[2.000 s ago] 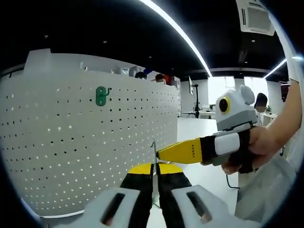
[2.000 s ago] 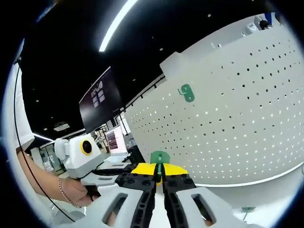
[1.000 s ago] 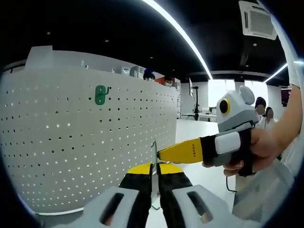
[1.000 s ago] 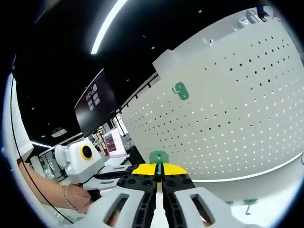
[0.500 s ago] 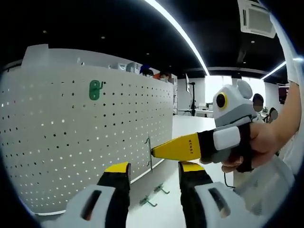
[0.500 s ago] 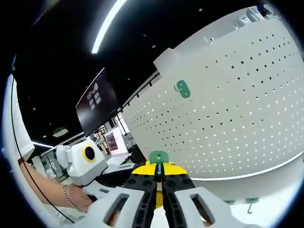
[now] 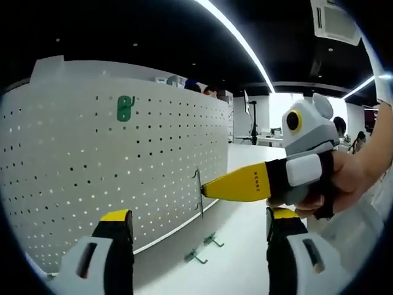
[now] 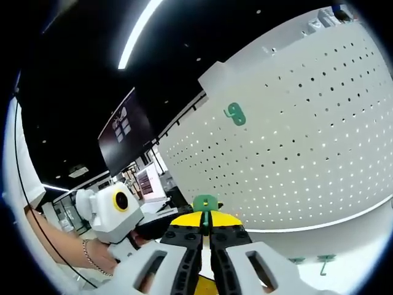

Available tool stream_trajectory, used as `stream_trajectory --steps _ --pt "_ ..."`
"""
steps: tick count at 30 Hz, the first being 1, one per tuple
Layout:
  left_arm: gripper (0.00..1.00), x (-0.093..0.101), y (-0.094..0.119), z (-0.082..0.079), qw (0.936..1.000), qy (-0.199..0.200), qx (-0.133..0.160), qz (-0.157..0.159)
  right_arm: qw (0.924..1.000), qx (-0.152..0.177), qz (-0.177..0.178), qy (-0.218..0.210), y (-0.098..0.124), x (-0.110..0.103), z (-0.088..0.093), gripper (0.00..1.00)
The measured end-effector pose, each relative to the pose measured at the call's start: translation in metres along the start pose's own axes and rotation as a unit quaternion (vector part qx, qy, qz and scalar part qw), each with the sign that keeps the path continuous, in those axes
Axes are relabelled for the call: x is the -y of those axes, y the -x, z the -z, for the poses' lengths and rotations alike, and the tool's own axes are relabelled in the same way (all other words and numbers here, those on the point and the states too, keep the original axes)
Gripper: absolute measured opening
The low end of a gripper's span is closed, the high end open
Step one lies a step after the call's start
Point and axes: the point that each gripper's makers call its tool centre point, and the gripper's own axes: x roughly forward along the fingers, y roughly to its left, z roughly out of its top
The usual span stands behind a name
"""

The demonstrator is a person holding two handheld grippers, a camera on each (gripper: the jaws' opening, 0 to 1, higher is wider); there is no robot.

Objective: Insert the hook assembly into the mounting plate slot until the hook locks in place.

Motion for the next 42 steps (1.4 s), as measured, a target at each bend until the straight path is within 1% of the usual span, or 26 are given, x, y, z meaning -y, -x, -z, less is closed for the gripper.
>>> stream_trajectory --steps 2,7,8,11,12,13,14,15,17,18,24,27,31,35,42 --pt "0.99 0.000 0.000 0.001 1.0000 0.002 -0.001 0.000 1.0000 0.000 0.000 0.000 0.000 0.000 0.000 0.00" --pt "0.98 0.001 -0.001 0.002 1.0000 0.002 -0.003 0.002 1.0000 0.000 0.001 0.003 0.000 0.000 -0.002 0.00" --pt "0.98 0.001 -0.001 0.002 1.0000 0.000 -0.005 0.001 0.9999 0.001 0.004 0.014 0.000 0.000 -0.005 0.00" --pt "0.97 0.000 -0.001 0.002 1.0000 0.002 -0.005 0.000 0.9970 -0.009 0.018 0.075 0.000 -0.002 -0.009 0.00" --pt "0.97 0.000 -0.001 0.003 1.0000 0.003 -0.006 0.001 0.9949 -0.010 0.027 0.097 0.000 -0.001 -0.011 0.00" --pt "0.97 0.000 -0.001 0.004 1.0000 0.002 -0.008 0.001 0.9905 -0.022 0.042 0.129 0.000 0.000 -0.011 0.00" --pt "0.97 0.000 -0.001 0.004 1.0000 0.001 -0.010 0.001 0.9852 -0.029 0.052 0.161 0.000 0.001 -0.012 0.00" --pt "0.97 0.000 -0.001 0.005 0.9999 0.001 -0.011 0.000 0.9781 -0.037 0.063 0.195 0.000 0.000 -0.013 0.00" --pt "0.97 -0.001 -0.001 0.005 0.9999 0.002 -0.012 -0.001 0.9677 -0.039 0.077 0.237 -0.001 0.000 -0.016 0.00" --pt "0.97 -0.001 -0.001 0.006 0.9999 0.002 -0.012 0.000 0.9663 -0.039 0.082 0.241 -0.001 0.000 -0.017 0.00" --pt "0.96 -0.001 0.000 0.006 0.9999 0.001 -0.014 -0.001 0.9710 -0.040 0.077 0.223 -0.002 0.002 -0.015 0.00" --pt "0.95 0.000 0.000 0.007 0.9999 0.003 -0.015 0.000 0.9724 -0.035 0.079 0.217 -0.003 0.004 -0.019 0.00" --pt "0.95 0.000 0.002 0.009 0.9998 0.002 -0.018 0.000 0.9743 -0.028 0.089 0.205 -0.004 0.011 -0.027 0.00" --pt "0.94 -0.001 0.003 0.009 0.9999 0.002 -0.015 -0.002 0.9731 -0.021 0.101 0.206 -0.003 0.017 -0.035 0.00" --pt "0.93 -0.003 0.005 0.013 0.9998 0.008 -0.017 -0.005 0.9734 -0.014 0.114 0.198 -0.005 0.026 -0.046 0.00"
